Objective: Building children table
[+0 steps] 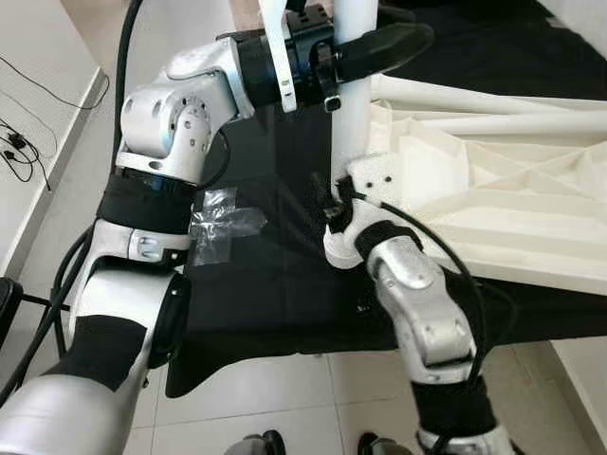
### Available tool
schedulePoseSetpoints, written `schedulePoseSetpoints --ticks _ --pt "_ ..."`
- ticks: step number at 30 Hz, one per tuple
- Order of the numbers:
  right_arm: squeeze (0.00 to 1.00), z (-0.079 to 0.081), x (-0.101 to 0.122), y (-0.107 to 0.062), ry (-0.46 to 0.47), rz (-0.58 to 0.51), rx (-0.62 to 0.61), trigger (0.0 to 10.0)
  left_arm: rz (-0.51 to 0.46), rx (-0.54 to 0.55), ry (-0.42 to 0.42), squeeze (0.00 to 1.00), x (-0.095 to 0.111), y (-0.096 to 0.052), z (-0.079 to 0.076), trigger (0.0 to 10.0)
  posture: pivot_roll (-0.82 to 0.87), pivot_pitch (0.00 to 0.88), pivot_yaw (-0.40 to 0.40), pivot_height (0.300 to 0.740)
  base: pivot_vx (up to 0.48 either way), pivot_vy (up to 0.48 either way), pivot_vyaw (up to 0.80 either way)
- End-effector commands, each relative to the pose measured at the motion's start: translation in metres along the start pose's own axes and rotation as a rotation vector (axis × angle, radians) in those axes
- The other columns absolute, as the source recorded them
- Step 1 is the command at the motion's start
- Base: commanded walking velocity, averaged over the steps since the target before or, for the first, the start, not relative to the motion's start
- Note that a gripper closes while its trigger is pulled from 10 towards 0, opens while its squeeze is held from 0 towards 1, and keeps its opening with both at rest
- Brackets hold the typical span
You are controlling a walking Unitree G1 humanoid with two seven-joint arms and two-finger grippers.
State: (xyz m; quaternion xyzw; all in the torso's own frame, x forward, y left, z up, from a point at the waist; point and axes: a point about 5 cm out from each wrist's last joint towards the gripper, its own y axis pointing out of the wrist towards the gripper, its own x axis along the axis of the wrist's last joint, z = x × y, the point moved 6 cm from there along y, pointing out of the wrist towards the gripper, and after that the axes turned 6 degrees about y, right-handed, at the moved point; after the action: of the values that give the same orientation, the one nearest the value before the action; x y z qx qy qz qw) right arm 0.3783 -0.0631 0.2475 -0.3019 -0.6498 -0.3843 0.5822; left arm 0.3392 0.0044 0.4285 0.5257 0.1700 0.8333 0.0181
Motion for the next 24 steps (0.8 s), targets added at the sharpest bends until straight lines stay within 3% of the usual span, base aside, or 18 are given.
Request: schedulePoseSetpoints --ticks 1,4,5,6,11,16,17,24 --pt "1.0 0.011 0.006 0.004 -0.003 -0.019 0.145 10.0 0.03 -0.043 -0.033 0.0 -0.009 0.005 -0.008 0.0 -0.03 0.239 0.097 0.74 0.0 0.0 0.0" --pt "1.0 0.007 0.006 0.004 -0.08 0.01 0.203 10.0 0.031 -0.053 -0.036 0.0 -0.009 0.007 -0.011 0.0 -0.03 0.239 0.097 0.74 0.0 0.0 0.0" --pt "0.86 0.005 0.006 0.003 -0.138 0.038 0.276 10.0 0.032 -0.065 -0.041 0.0 -0.01 0.009 -0.014 0.0 -0.01 0.243 0.102 0.74 0.0 0.0 0.0" --pt "0.0 0.005 0.007 0.003 -0.158 0.067 0.36 10.0 0.032 -0.076 -0.05 0.0 -0.011 0.01 -0.017 0.0 -0.01 0.245 0.106 0.74 0.0 0.0 0.0" --pt "0.0 0.003 0.016 0.008 -0.188 0.099 0.529 10.0 0.034 -0.098 -0.063 0.0 -0.012 0.014 -0.022 0.0 0.0 0.246 0.113 0.74 0.0 0.0 0.0" --pt "0.0 0.002 0.031 0.015 -0.139 0.078 0.588 10.0 0.031 -0.101 -0.061 0.0 -0.011 0.016 -0.022 0.0 0.0 0.246 0.117 0.74 0.0 0.0 0.0" --pt "0.0 0.003 0.033 0.016 -0.121 0.074 0.607 0.0 0.029 -0.102 -0.061 0.0 -0.01 0.016 -0.022 0.0 0.0 0.245 0.121 0.74 0.0 0.0 0.0" --pt "0.0 0.01 0.029 0.008 -0.061 0.117 0.784 0.0 0.019 -0.103 -0.058 0.0 -0.007 0.017 -0.022 0.0 -0.01 0.242 0.124 0.74 0.0 0.0 0.0"
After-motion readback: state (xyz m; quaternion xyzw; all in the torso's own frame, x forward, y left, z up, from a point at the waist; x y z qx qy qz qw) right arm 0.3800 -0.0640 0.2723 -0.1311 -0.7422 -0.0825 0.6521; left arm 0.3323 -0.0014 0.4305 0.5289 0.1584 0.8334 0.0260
